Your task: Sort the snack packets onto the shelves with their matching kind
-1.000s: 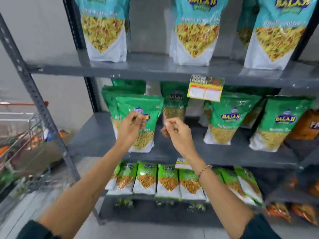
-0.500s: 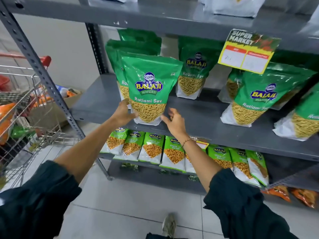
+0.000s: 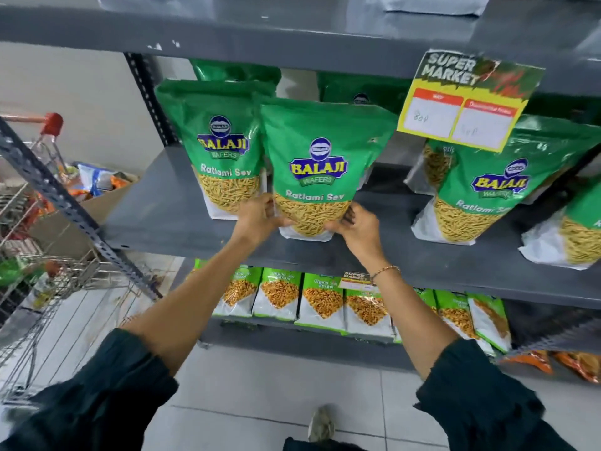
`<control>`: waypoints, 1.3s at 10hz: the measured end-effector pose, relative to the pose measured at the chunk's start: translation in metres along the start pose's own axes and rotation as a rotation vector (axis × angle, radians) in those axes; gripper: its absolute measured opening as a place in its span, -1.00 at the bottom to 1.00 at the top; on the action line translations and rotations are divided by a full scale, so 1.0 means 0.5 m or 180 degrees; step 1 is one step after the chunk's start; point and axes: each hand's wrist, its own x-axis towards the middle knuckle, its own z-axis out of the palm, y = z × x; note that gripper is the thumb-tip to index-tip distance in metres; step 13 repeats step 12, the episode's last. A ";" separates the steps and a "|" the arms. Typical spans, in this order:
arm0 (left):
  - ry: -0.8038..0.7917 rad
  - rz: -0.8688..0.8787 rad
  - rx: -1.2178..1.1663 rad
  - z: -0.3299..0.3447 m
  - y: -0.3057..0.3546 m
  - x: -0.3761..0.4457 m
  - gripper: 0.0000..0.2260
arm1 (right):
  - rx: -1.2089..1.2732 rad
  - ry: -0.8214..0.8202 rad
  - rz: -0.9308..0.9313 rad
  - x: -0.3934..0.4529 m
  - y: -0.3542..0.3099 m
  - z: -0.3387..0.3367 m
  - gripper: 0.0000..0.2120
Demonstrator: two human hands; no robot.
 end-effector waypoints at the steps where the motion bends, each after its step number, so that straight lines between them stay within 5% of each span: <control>1: -0.0078 0.0042 0.0057 0.068 0.018 0.045 -0.63 | -0.0058 0.0182 0.0103 0.020 0.012 -0.066 -0.59; 9: -0.0207 -0.0055 -0.0134 0.168 0.051 0.086 -0.52 | -0.0537 0.0062 0.0038 0.061 0.039 -0.139 -0.57; 11: -0.0254 0.0208 0.0244 0.167 0.061 0.047 -0.39 | -0.0570 -0.0289 0.0260 0.043 0.025 -0.155 -0.38; 12: 0.0061 0.0058 -0.0048 0.157 0.069 0.010 -0.31 | -0.0746 0.0569 -0.0041 -0.004 0.020 -0.146 -0.50; 13: 0.0061 0.0058 -0.0048 0.157 0.069 0.010 -0.31 | -0.0746 0.0569 -0.0041 -0.004 0.020 -0.146 -0.50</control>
